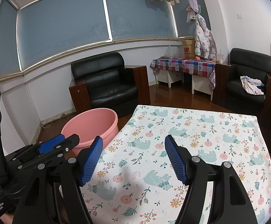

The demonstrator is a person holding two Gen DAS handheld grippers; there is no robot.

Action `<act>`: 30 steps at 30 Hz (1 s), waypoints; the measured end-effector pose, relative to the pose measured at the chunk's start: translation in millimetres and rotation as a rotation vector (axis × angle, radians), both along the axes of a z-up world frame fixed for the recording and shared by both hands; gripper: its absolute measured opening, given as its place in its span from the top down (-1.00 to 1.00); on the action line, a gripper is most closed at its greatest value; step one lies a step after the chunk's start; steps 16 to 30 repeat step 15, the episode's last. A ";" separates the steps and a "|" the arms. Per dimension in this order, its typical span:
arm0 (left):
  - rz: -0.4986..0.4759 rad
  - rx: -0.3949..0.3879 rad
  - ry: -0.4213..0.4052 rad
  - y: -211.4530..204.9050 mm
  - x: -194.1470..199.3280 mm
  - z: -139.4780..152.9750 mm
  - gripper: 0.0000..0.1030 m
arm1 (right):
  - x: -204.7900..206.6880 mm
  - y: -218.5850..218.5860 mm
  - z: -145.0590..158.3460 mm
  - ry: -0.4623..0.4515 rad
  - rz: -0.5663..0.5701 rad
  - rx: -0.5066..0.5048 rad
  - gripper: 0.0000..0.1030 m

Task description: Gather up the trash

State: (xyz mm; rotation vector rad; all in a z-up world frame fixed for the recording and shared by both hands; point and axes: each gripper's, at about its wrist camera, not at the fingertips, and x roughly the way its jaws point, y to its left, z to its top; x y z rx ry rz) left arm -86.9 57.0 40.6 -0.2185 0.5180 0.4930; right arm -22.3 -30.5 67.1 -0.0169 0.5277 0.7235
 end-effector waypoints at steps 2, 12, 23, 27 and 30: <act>0.010 0.002 0.003 0.8 0.3 -1.6 0.30 | 0.3 -0.3 -0.2 0.000 0.000 0.000 -0.32; 0.024 0.003 0.024 0.6 3.6 -5.6 0.30 | 3.3 -3.6 -4.5 0.016 -0.002 0.003 -0.32; 0.025 0.006 0.025 0.5 4.6 -5.7 0.30 | 6.5 -4.7 -6.1 0.021 -0.003 0.004 -0.32; 0.025 0.006 0.025 0.5 4.6 -5.7 0.30 | 6.5 -4.7 -6.1 0.021 -0.003 0.004 -0.32; 0.025 0.006 0.025 0.5 4.6 -5.7 0.30 | 6.5 -4.7 -6.1 0.021 -0.003 0.004 -0.32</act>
